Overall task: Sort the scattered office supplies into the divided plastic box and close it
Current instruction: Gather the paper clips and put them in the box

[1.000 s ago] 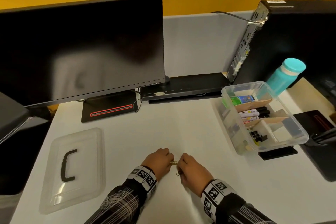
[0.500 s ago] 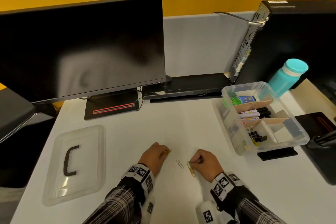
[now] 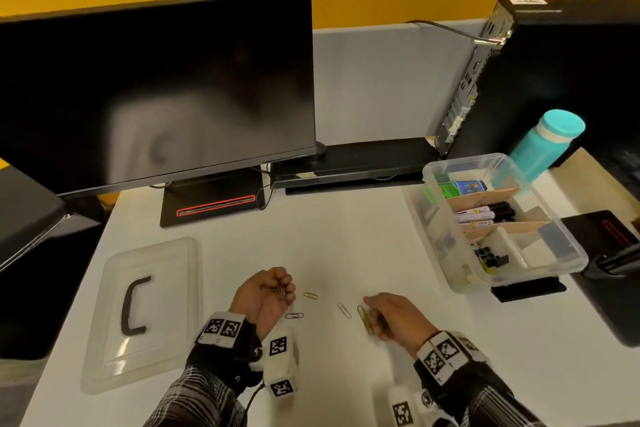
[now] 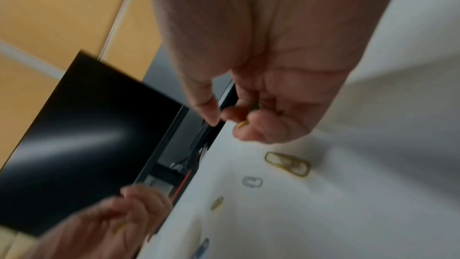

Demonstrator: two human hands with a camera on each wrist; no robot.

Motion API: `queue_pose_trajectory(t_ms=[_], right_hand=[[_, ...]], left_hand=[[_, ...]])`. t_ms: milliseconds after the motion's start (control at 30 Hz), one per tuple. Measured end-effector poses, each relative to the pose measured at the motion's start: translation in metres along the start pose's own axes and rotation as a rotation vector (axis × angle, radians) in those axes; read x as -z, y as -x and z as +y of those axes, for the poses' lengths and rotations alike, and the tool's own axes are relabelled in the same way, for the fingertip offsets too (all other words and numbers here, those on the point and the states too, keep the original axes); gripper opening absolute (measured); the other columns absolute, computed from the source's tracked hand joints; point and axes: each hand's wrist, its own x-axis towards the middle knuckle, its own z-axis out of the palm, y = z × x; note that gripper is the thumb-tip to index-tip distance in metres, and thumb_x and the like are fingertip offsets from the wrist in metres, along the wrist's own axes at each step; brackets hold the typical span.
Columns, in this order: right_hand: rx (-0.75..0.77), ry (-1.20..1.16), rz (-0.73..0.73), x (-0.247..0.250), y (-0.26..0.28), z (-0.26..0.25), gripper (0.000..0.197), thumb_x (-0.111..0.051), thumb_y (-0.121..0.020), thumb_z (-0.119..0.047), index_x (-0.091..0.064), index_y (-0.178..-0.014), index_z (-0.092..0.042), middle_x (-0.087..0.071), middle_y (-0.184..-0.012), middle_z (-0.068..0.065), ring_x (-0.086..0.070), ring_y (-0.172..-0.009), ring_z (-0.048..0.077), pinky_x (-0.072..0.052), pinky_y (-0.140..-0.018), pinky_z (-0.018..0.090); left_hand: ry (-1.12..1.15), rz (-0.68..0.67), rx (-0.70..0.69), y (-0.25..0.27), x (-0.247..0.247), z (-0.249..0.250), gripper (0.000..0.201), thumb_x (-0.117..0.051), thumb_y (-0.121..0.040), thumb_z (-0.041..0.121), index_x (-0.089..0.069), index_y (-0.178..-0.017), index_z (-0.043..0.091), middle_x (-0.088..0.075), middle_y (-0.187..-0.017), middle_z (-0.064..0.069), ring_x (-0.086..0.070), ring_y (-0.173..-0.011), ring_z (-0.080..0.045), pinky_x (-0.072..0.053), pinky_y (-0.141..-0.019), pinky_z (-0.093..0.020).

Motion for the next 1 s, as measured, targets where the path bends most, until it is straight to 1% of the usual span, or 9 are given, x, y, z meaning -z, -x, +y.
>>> queue_pose_trajectory(t_ms=[167, 300, 400, 467, 633, 700, 833, 900, 1000], right_hand=[[0.13, 0.659, 0.166, 0.001, -0.006, 0.017, 0.039, -0.063, -0.085, -0.036, -0.039, -0.06, -0.019, -0.045, -0.059, -0.006, -0.04, -0.054, 0.008, -0.034, -0.054, 0.019], [0.101, 0.842, 0.196, -0.009, -0.007, 0.018, 0.029, -0.063, -0.085, -0.038, -0.043, -0.091, -0.018, -0.056, -0.086, -0.002, -0.052, -0.075, 0.012, -0.039, -0.061, 0.018], [0.085, 0.867, 0.21, -0.017, -0.01, 0.018, 0.017, -0.058, -0.088, -0.03, -0.044, -0.088, -0.022, -0.056, -0.087, -0.004, -0.055, -0.081, 0.014, -0.046, -0.072, 0.025], [0.067, 0.828, 0.204, -0.019, -0.01, 0.019, 0.018, -0.057, -0.088, -0.027, -0.044, -0.076, -0.026, -0.053, -0.08, -0.009, -0.053, -0.078, 0.012, -0.045, -0.072, 0.022], [0.041, 0.821, 0.092, -0.016, -0.011, 0.013, 0.02, -0.05, -0.091, -0.024, -0.042, -0.073, -0.024, -0.049, -0.073, -0.009, -0.048, -0.067, 0.008, -0.038, -0.06, 0.017], [0.011, 0.563, 0.006, -0.013, -0.007, 0.007, 0.024, -0.048, -0.093, -0.02, -0.038, -0.07, -0.02, -0.044, -0.066, -0.006, -0.039, -0.055, 0.007, -0.033, -0.049, 0.017], [-0.06, -0.567, -0.192, -0.004, -0.004, 0.008, 0.031, -0.061, -0.07, -0.015, -0.031, -0.06, -0.018, -0.029, -0.05, -0.001, -0.021, -0.039, 0.011, -0.015, -0.034, 0.017], [-0.039, -0.733, -0.194, -0.005, -0.003, 0.008, 0.03, -0.064, -0.058, -0.018, -0.034, -0.058, -0.016, -0.03, -0.051, 0.001, -0.023, -0.039, 0.013, -0.017, -0.034, 0.019], [-0.057, -0.543, -0.133, -0.017, -0.003, 0.003, 0.018, -0.058, -0.069, -0.022, -0.046, -0.061, -0.012, -0.04, -0.055, 0.003, -0.03, -0.041, 0.013, -0.02, -0.036, 0.021]], left_hand=[[-0.249, 0.048, 0.0, 0.003, 0.008, 0.009, 0.027, -0.039, -0.08, 0.015, -0.041, -0.053, 0.014, -0.041, -0.053, -0.002, -0.037, -0.043, -0.014, -0.03, -0.04, -0.02], [-1.084, 0.178, -0.182, -0.003, 0.021, 0.009, 0.048, -0.044, -0.097, 0.03, -0.041, -0.051, 0.017, -0.047, -0.052, 0.0, -0.043, -0.044, -0.013, -0.037, -0.047, -0.026], [-1.706, 0.054, -0.302, 0.0, 0.026, 0.002, 0.03, -0.045, -0.096, 0.03, -0.051, -0.068, 0.023, -0.061, -0.082, 0.0, -0.059, -0.081, -0.018, -0.044, -0.077, -0.028], [-1.853, -0.024, -0.297, -0.002, 0.028, -0.003, 0.008, -0.049, -0.093, 0.03, -0.053, -0.087, 0.026, -0.059, -0.097, 0.003, -0.057, -0.098, -0.017, -0.04, -0.083, -0.024], [-2.045, -0.135, -0.357, -0.01, 0.028, -0.012, 0.022, -0.054, -0.09, 0.031, -0.053, -0.11, 0.021, -0.049, -0.103, 0.008, -0.054, -0.105, -0.016, -0.036, -0.085, -0.021], [-2.068, -0.141, -0.38, -0.01, 0.025, -0.014, 0.018, -0.049, -0.092, 0.027, -0.054, -0.107, 0.018, -0.046, -0.098, 0.007, -0.055, -0.102, -0.019, -0.038, -0.083, -0.023], [-2.097, -0.136, -0.34, -0.007, 0.022, -0.016, 0.017, -0.046, -0.09, 0.024, -0.054, -0.103, 0.017, -0.055, -0.105, 0.0, -0.056, -0.099, -0.021, -0.042, -0.085, -0.028], [-2.067, -0.137, -0.329, -0.009, 0.023, -0.016, 0.008, -0.05, -0.087, 0.025, -0.052, -0.094, 0.022, -0.05, -0.096, 0.004, -0.055, -0.091, -0.018, -0.042, -0.083, -0.027], [-1.996, -0.114, -0.315, -0.011, 0.027, -0.016, 0.015, -0.054, -0.084, 0.026, -0.042, -0.077, 0.03, -0.046, -0.089, 0.01, -0.046, -0.083, -0.01, -0.037, -0.076, -0.02]])
